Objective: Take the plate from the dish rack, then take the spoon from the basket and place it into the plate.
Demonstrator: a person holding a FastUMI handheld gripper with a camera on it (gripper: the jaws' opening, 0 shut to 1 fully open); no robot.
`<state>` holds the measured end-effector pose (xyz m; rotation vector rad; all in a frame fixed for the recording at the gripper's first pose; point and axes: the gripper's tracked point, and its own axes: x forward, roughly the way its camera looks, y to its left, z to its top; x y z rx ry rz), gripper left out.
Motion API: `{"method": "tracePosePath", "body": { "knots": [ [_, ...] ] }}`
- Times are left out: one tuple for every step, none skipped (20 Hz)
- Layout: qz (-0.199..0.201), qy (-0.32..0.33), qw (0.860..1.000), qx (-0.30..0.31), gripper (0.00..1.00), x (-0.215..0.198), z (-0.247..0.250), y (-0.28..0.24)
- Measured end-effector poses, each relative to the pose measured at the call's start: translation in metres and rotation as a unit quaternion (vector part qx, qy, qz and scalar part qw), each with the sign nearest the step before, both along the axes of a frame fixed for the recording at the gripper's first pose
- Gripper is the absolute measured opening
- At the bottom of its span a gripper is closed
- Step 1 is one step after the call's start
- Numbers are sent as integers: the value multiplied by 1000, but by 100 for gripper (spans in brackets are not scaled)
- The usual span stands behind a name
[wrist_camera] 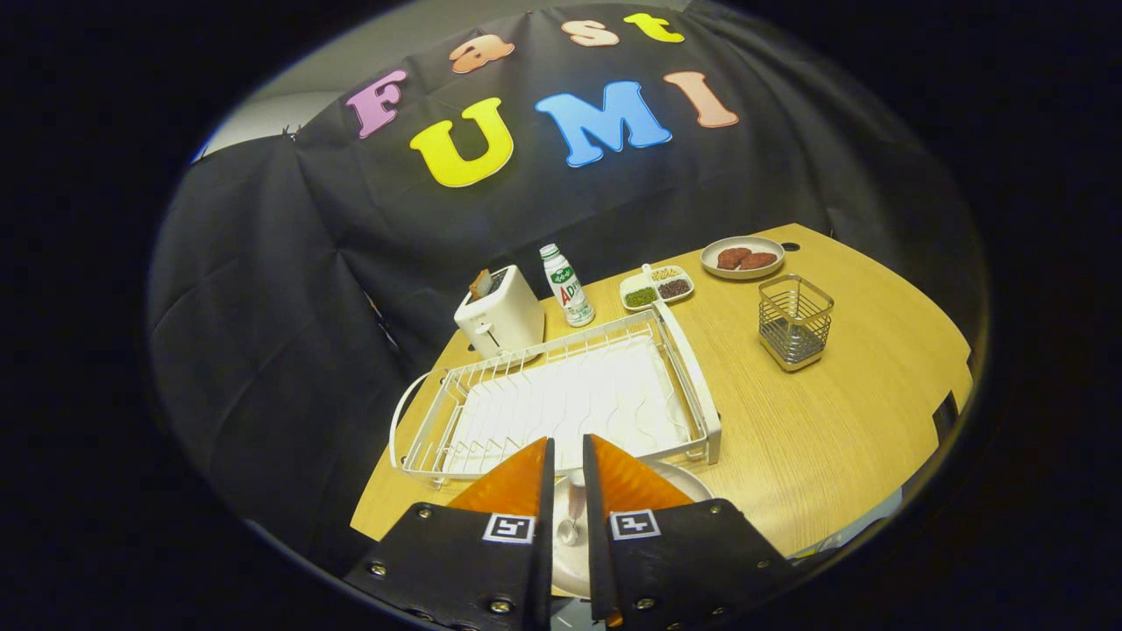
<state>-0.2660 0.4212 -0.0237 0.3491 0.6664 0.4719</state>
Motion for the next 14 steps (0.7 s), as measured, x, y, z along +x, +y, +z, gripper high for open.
{"method": "tracePosePath", "body": {
  "knots": [
    [-1,-3,1000,0,17,1,2,-1],
    [-2,-6,1000,0,17,4,5,-3],
    [-3,-11,1000,-1,17,5,8,-4],
    [-4,-15,1000,-1,17,7,11,-5],
    [-5,-18,1000,0,17,7,12,-5],
    [-6,-20,1000,1,17,9,15,-4],
    [-6,-21,1000,1,17,9,16,-5],
    [-6,-24,1000,1,17,10,19,-6],
    [-7,-30,1000,-1,17,11,23,-7],
    [-8,-36,999,-4,17,13,28,-9],
    [-8,-44,999,-6,17,14,33,-11],
    [-9,-52,999,-9,17,16,39,-13],
    [-10,-63,998,-14,17,18,46,-17],
    [-12,-76,997,-21,17,21,54,-21]
  ]
}}
